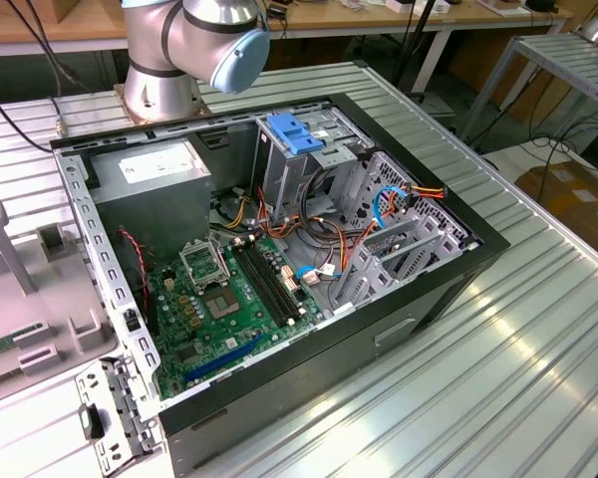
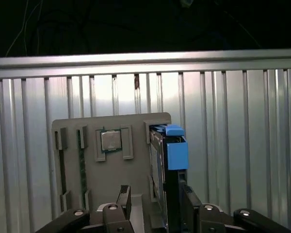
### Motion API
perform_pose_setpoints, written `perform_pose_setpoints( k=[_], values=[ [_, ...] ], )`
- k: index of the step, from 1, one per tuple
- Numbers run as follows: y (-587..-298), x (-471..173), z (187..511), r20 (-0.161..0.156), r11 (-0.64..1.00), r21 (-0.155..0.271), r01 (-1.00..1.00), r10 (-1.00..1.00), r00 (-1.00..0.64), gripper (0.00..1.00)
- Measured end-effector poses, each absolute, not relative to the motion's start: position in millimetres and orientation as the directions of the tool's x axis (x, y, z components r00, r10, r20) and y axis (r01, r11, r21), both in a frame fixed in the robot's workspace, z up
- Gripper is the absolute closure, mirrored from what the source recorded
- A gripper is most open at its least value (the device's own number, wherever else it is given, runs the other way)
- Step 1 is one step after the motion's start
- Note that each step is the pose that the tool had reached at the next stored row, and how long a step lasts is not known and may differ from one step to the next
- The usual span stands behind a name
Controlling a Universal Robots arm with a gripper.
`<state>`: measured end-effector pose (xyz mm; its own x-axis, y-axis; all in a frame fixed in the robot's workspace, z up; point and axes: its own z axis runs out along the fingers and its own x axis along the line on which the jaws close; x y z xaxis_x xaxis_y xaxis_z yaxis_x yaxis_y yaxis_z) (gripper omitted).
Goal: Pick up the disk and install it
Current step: 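Pick up the disk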
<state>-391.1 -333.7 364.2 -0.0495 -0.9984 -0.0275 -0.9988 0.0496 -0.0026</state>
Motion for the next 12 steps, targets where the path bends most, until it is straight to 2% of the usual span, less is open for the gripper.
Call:
perform_pose_setpoints(
  k=[12],
  values=[
    [-321, -396, 349, -0.027, 0.031, -0.003, -1.0, -0.999, -0.031, 0.46]
  ],
)
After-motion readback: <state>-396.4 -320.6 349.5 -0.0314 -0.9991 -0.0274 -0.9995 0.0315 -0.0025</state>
